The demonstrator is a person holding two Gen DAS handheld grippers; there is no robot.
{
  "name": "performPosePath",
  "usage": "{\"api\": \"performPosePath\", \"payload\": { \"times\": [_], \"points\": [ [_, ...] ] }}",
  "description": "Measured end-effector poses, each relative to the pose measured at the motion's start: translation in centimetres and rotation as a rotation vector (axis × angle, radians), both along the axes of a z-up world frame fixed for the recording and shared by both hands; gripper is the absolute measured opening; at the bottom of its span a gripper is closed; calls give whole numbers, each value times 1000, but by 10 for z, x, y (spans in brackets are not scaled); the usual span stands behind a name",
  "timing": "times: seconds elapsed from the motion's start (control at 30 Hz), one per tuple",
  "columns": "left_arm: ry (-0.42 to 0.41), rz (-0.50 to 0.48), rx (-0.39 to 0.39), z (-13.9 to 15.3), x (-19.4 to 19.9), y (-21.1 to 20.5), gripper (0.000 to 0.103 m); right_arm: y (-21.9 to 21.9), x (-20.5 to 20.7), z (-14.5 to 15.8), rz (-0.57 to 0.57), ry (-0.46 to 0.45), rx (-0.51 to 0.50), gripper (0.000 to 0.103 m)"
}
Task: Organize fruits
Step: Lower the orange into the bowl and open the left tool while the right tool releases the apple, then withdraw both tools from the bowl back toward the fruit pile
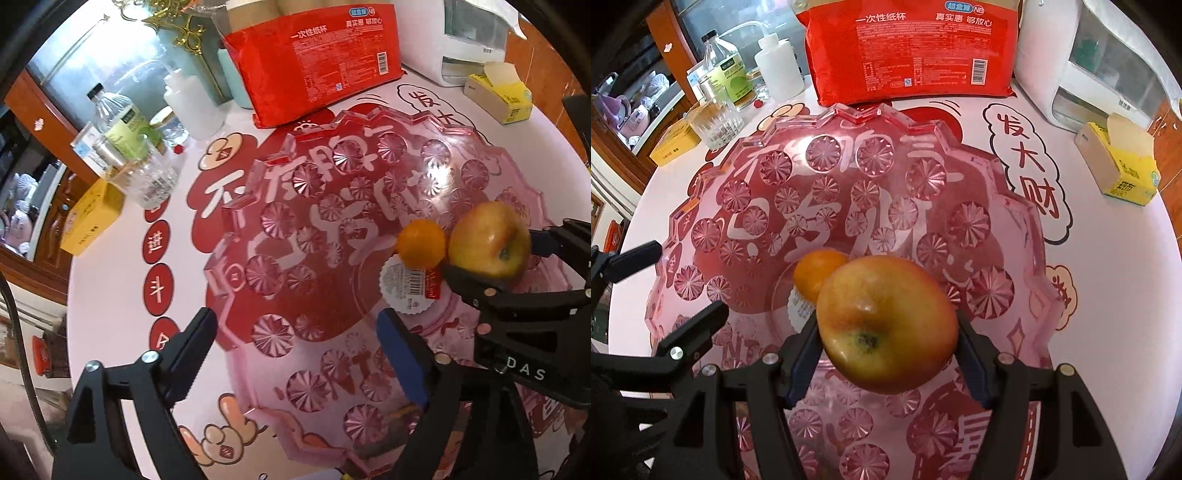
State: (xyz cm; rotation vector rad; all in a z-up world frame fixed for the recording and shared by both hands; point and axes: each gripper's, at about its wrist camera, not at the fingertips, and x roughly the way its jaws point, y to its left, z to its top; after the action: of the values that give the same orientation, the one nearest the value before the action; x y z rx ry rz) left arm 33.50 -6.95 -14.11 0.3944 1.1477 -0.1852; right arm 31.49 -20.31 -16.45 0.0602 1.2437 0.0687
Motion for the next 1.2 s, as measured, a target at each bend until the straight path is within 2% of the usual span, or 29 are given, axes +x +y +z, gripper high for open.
{"api": "performPosePath", "payload": {
  "times": [0.33, 0.47, 0.7, 0.9, 1.1, 1.2],
  "points": [
    [-15, 6, -10, 15, -17, 7, 93, 3, -11, 1, -5, 18, 54, 69],
    [-16, 25, -20, 22, -22, 13, 93, 7, -15, 13, 9, -25, 24, 73],
    [-23, 51, -45, 37, -37, 24, 93, 9, -24, 33, 19, -45, 45, 73],
    [-40, 58, -74, 56, -57, 30, 93, 13, -44, 55, 26, -73, 47, 73],
    [-66, 68, -120, 78, -80, 35, 93, 18, -64, 79, 2, -122, -8, 73],
    [-79, 77, -143, 89, -92, 39, 93, 21, -76, 93, 1, -139, -4, 73]
  ]
}}
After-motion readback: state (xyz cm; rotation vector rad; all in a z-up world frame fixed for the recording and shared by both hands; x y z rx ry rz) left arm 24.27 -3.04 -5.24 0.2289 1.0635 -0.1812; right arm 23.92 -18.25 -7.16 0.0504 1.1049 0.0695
